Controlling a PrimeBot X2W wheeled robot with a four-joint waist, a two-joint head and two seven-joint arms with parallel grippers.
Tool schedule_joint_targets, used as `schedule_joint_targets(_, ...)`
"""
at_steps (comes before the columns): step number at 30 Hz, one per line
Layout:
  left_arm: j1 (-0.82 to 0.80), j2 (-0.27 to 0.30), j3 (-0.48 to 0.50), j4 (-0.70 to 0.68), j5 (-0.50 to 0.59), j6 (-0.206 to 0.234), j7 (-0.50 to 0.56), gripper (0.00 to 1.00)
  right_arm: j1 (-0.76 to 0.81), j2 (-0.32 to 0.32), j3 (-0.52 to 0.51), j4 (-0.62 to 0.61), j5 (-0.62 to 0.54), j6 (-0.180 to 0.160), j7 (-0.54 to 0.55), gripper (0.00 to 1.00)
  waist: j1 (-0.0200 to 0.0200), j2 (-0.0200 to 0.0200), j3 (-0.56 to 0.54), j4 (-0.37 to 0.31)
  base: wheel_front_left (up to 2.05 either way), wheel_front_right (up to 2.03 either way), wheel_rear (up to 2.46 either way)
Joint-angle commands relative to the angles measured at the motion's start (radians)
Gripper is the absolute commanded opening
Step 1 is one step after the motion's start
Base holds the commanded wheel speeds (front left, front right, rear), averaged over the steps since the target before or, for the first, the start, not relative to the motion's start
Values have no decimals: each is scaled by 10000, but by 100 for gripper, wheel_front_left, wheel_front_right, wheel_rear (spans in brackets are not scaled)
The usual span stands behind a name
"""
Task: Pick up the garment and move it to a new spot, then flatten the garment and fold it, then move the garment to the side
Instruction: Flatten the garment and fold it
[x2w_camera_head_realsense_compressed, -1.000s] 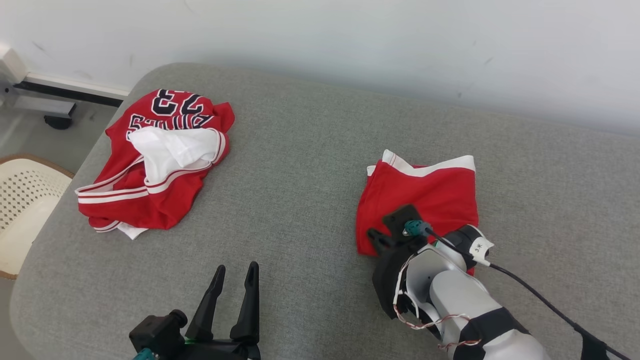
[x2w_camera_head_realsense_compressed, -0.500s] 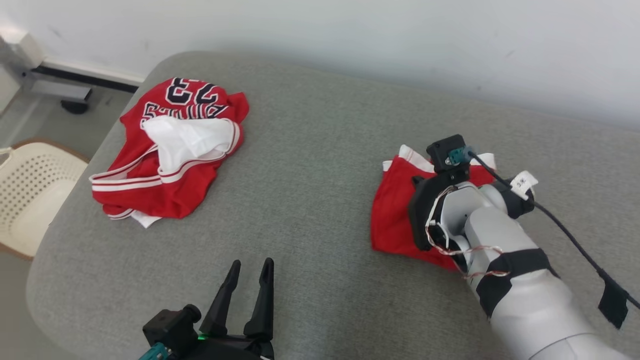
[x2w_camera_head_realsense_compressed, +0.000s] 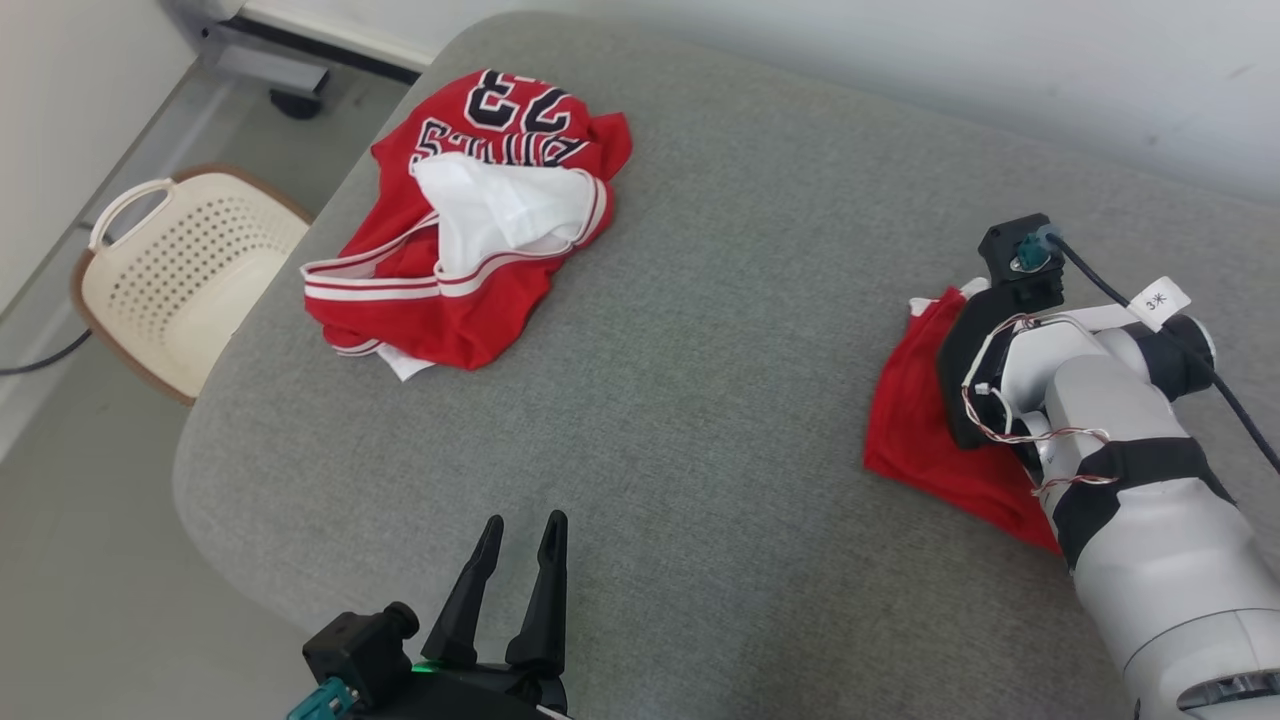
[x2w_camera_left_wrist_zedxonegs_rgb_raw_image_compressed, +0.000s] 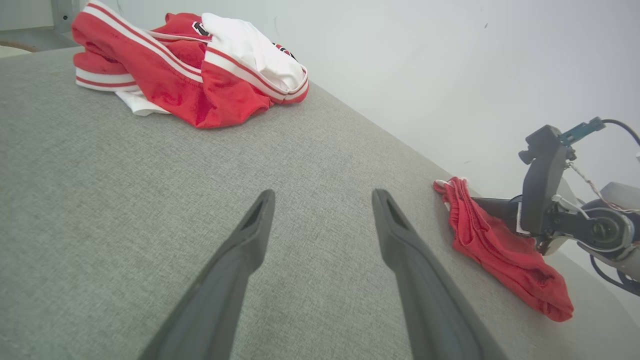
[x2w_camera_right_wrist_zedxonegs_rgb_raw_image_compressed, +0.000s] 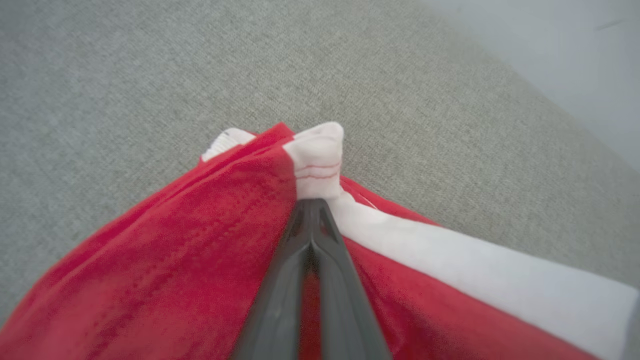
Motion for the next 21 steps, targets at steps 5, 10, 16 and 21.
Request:
schedule_joint_targets(5,-45,-78,36,-55,-23,-133,-37,100,-203,-41,-423,-80,-569,24,-373,0,0,-1,568,586,0,0,0)
schedule_joint_targets(10,-153,-77,8,-121,-175,-22,-38,100,-288,278,-820,-179,-862,25,-907,0,0,-1,539,517,0,0,0)
schedule_joint_targets(16,-212,-73,74,-142,-31,-5,-39,100,-470,547,-921,-253,-835,24,-1875,0,0,-1,374,148,0,0,0)
schedule_joint_targets(21,-195,-69,138,-100,107,-7,-39,100,-580,739,-1074,-200,-718,24,-2484,4,0,-1,94,-200,0,0,0)
